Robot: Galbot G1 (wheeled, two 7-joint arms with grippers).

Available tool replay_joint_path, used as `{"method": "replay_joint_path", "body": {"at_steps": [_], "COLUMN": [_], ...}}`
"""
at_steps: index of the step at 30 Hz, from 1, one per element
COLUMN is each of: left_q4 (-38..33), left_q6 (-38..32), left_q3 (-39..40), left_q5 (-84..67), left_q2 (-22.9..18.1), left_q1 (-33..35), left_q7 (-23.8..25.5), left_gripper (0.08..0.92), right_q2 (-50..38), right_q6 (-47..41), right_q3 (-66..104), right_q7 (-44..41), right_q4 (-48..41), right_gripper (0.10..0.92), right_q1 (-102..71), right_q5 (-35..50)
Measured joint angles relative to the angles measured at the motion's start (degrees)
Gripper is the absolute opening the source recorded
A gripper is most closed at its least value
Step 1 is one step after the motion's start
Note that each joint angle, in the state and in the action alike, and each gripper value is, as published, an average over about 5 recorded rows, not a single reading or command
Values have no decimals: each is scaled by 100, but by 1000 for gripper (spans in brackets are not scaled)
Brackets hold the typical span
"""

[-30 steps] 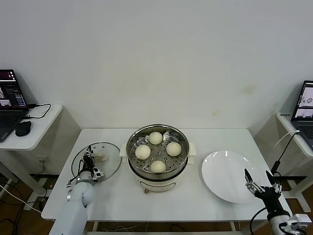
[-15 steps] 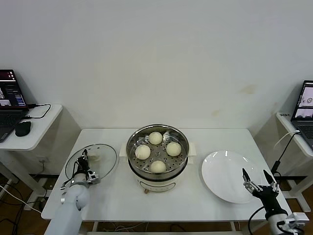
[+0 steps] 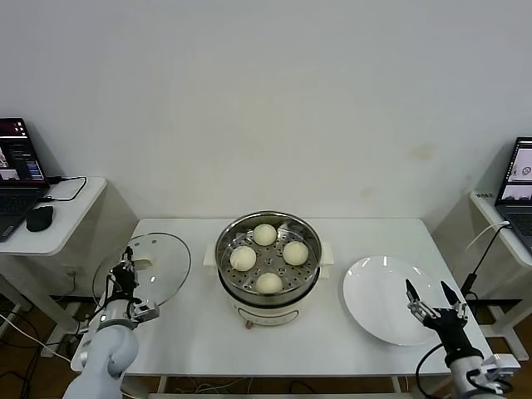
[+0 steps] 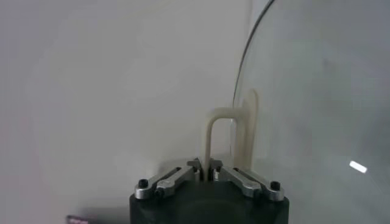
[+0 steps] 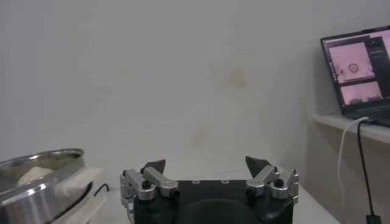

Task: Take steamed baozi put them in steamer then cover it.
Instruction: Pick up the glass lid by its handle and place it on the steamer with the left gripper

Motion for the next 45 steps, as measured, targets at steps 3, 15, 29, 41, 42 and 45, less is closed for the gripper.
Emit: {"method": "replay_joint_path", "body": {"at_steps": [3,15,29,41,42,45], "left_q4": [-524,-2143,-2599,-2174,-2115,-1935], "left_q6": [286,1238,1531,1681,1698,1757], "left_q3": [-38,-34,723,1692,1770,2006], "left_q5": [138,1285,2536,3154,3170,3190], "left_q2": [15,-336,-1157,-1859,-1900,-1998], "left_q1": [291,669,323,-393,-464,-677], "left_q7": [117,871,1586,2011,2037,2092], "left_gripper": [148,148,148,148,148,148], "right_q2": [-4,120,527,917,952,1051], "right_q6": [-40,-439,-607,-597,-590,-568], "right_q3": [-27,-58,27,212,228,274], "right_q7": [15,118,134,128,128,127], "right_q4": [17,208,333,266,254,218], "right_gripper": [823,823,823,823,823,823], "right_q1": [56,110,124,217,223,241], "right_q5": [-9,-408,-1249,-1699,-1727,-1803]}}
